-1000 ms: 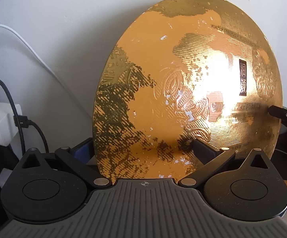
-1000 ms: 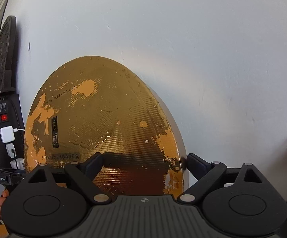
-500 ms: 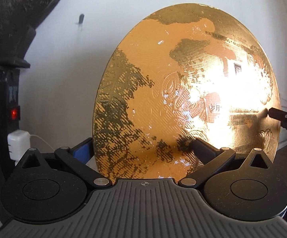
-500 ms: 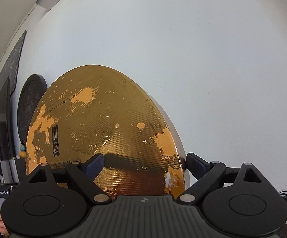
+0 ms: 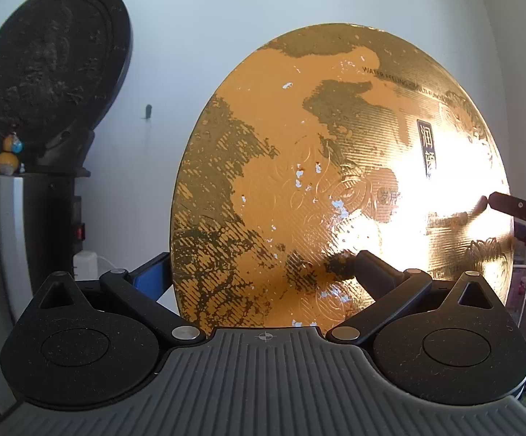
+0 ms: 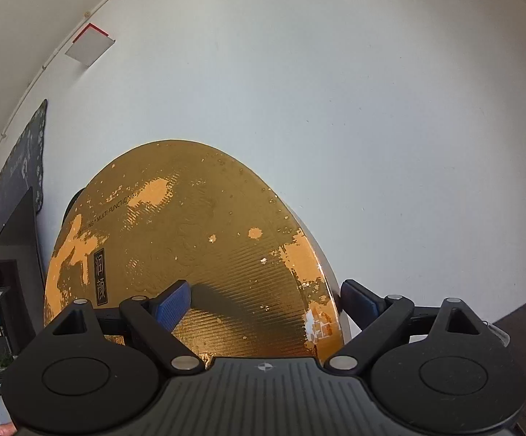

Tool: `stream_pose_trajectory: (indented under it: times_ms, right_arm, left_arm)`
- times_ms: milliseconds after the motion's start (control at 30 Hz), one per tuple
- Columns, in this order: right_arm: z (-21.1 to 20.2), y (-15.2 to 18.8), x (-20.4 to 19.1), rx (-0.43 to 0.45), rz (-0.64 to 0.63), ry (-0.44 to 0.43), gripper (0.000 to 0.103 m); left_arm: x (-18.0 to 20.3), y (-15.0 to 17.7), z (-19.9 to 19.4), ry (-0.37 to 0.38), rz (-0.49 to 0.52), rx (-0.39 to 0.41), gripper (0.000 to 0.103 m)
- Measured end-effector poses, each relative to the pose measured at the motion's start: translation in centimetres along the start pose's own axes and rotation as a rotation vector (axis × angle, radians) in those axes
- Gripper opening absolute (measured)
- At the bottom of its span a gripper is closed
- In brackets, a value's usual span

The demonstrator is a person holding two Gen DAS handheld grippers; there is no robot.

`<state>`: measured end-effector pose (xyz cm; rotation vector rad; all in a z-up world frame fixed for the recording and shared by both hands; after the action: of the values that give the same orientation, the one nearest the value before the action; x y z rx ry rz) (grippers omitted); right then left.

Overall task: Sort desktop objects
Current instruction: 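Lift the gold lid with both grippers and tilt it over the box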

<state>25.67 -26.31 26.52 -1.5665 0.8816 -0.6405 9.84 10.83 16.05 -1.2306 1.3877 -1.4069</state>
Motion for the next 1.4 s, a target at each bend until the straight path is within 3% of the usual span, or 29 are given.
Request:
stream_pose_trajectory:
  times_ms: [133,267,400,567,767,967,1400]
  right_arm:
    - [-2.4,0.1,0.0,-0.002,0.030,0.012,0.091]
    - [-4.9,1.6,1.4,-0.080,0.113,0.061,0.091]
    - [-6.7,4.2,3.0,-0.208,0.165,0.161,0.091]
    - [-8.7,7.4,5.2,-0.333,0.161,0.284,0.091]
    - [-11.4,10.4,7.6,-0.443,0.171,0.372,0.090]
    - [-12.4,11.3,8.7,-0.478,0.184,0.448,0.090]
    - [-12.3,11.1,9.7,-0.486,0.179,0.454,0.090]
  left_arm:
    - [1.6,0.2,-3.0,-0.003,-0.002,0.010,0.103]
    - [4.1,1.5,-6.0,-0.024,0.013,-0.010,0.103]
    - [5.8,4.9,-6.6,-0.016,0.000,-0.093,0.103]
    - [6.7,9.8,-5.0,0.024,-0.082,-0.261,0.103]
    - [8.6,13.5,-4.3,0.043,-0.090,-0.341,0.103]
    - [10.3,15.5,-4.3,0.069,-0.098,-0.398,0.102]
    - [11.4,16.2,-3.4,0.089,-0.122,-0.418,0.102]
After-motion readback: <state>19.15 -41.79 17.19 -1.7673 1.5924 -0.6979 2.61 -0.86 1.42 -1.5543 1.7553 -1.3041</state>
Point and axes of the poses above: each gripper's, at about its wrist camera, not at the fingertips, and z roughly the way its jaws point, x to its right, y to its underside, the point moved 4 cm from there along z, roughly the way its jaws point, and after that the axes turned 1 degree about -z, right-handed, at the moved point
